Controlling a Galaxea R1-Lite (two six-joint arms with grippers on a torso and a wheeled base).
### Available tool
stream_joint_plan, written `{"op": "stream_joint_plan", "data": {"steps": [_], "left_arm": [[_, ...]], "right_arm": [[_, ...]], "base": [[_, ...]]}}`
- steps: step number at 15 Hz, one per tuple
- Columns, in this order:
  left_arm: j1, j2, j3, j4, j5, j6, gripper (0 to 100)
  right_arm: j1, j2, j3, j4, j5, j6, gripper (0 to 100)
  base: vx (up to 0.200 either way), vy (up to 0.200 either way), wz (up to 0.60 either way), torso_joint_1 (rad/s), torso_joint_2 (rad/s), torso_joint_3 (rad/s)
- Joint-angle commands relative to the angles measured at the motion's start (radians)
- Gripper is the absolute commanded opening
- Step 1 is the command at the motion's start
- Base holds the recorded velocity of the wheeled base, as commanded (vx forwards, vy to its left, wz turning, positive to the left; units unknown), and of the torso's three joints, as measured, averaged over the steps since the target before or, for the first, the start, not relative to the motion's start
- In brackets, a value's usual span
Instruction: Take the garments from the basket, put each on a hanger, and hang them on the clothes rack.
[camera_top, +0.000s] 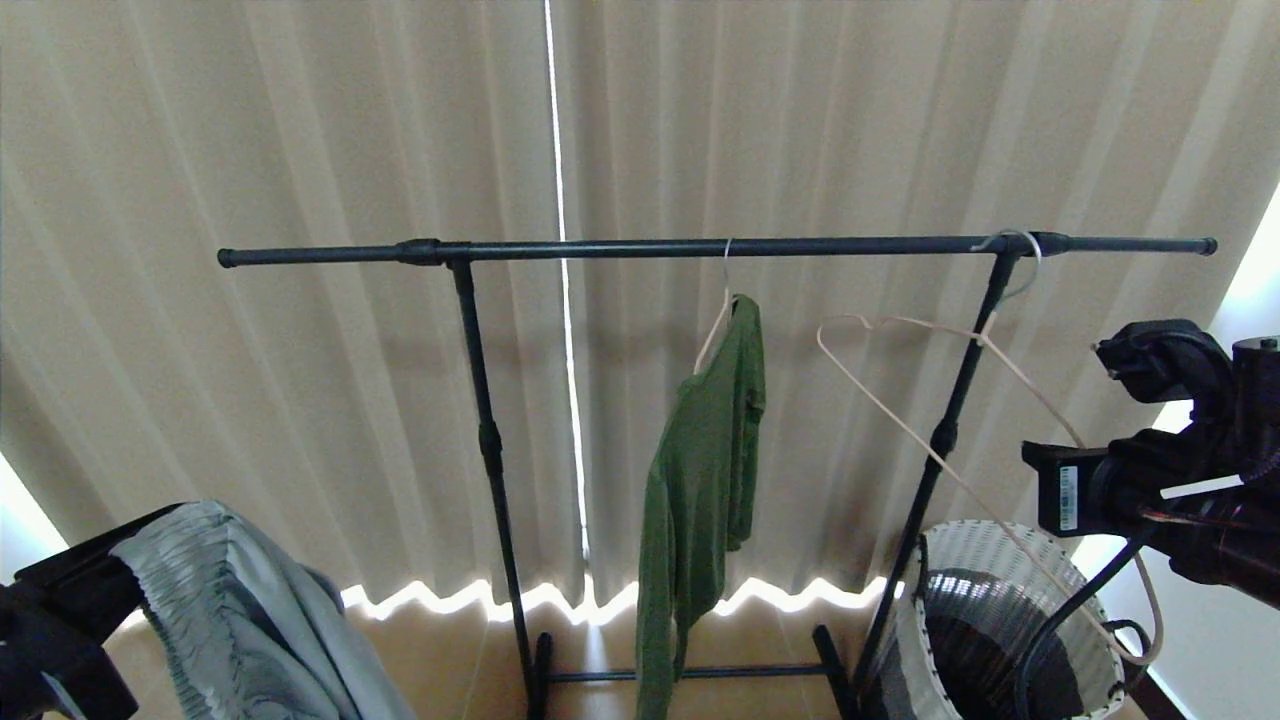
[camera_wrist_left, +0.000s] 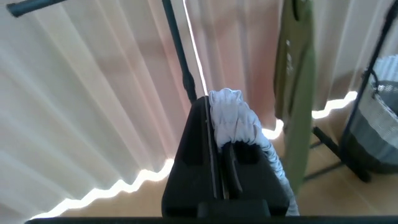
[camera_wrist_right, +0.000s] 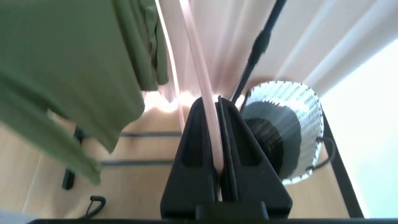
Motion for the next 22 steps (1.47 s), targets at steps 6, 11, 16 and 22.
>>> {"op": "stream_joint_plan", "data": {"steps": [6, 11, 16, 22], "left_arm": [[-0.011, -0.021, 0.02, 0.002, -0.006, 0.024, 0], [-0.137, 0.151, -0.133, 0.033, 0.055, 0.024, 0], [-0.216, 0.496, -0.46, 0.065, 0.35, -0.053, 0], [-0.21, 0.75, -0.717, 0.061, 0.58, -0.113, 0]], "right_arm": [[0.118, -0.025, 0.056, -0.041, 0.005, 0.002, 0], [0.241, 0.053, 0.08, -0.251, 0.106, 0.002, 0], [0.362, 0.117, 0.077, -0.344, 0.215, 0.005, 0], [0.566, 0.122, 0.08, -0.355, 0.237, 0.062, 0]], "base": [[0.0, 0.0, 0.0, 0.0, 0.0, 0.0], [0.0, 0.0, 0.0, 0.0, 0.0, 0.0], [0.0, 0.0, 0.0, 0.0, 0.0, 0.0], [0.0, 0.0, 0.0, 0.0, 0.0, 0.0]]}}
